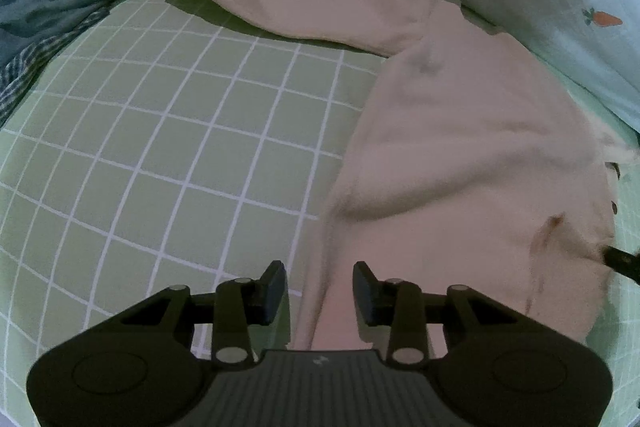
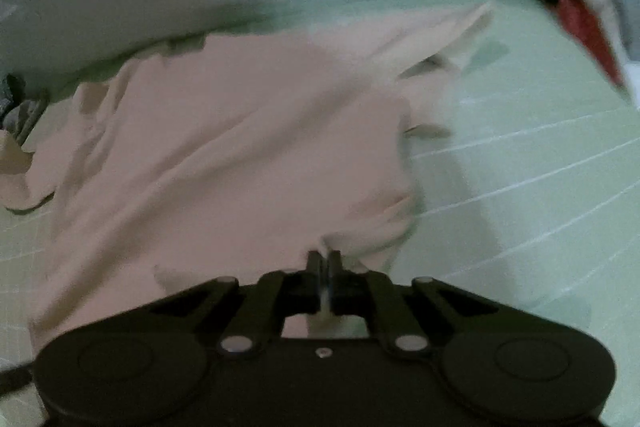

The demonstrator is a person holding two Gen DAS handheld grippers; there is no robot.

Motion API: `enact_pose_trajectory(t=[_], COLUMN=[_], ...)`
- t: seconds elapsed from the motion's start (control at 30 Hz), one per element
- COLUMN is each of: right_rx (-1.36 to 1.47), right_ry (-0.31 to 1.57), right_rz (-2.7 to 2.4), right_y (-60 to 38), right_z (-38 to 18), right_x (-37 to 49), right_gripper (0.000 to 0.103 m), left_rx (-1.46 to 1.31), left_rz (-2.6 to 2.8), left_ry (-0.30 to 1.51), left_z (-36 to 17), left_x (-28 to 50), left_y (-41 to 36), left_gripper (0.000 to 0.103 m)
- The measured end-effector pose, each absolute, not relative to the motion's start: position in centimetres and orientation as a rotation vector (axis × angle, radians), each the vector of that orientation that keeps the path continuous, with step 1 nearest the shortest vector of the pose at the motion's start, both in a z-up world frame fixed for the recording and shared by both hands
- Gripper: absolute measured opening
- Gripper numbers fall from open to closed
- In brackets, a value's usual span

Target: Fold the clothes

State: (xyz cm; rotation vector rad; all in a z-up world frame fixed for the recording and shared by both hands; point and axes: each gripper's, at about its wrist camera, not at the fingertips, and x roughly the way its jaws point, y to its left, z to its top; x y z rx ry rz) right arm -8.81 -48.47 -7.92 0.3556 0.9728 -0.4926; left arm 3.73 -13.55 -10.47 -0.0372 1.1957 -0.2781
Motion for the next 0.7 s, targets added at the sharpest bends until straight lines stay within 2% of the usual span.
enact_pose_trajectory(t=[0.2,0.27,0.33,0.47,0.5,0.53,0.67,0.7], right_rx=[0.382,0.408,0.430,0.386,0.370,0.363,0.406,0.430], right_ry=[1.002,1.017,0.978,0.884,0.876,0.882,0.942,0.961], right_rz=[-0.671,-0.717,-0.710,-0.598,-0.551,-0.522,-0.477,-0.476], right_y=[-51.7,-52.4,-52.4,-50.7,-50.3,-49.9,-48.4,-48.2], right_z=[-8.0,-8.1,-7.5,-6.3,-6.3,-6.4,-7.7,-8.1], right_x=[-13.9,-14.8,-15.2,-14.4,-13.8,-13.1,-10.8,-10.4], right_gripper=[0.004,0.010,0.041,0.062,0.071,0.075,0.075,0.075], left_rx=[-0.040,-0.053,-0.057,-0.050,-0.049,-0.047,-0.040,-0.038], left_rz=[-0.290,-0.300,-0.310,-0.323,-0.327,-0.330,-0.343,-0.346], left_ry=[1.204,1.214,1.220,1.221,1.221,1.221,1.222,1.222], left_z=[-10.4,-10.4,-10.4,-10.4,-10.4,-10.4,-10.4,-10.4], left_x=[3.4,3.0,2.5,1.3,1.0,0.7,-0.5,-0.7], left_y=[-13.7,-13.6,-13.8,-14.4,-14.5,-14.7,-15.3,-15.5], left_gripper=[0.039,0.039,0.039,0.039,0.039,0.039,0.038,0.032])
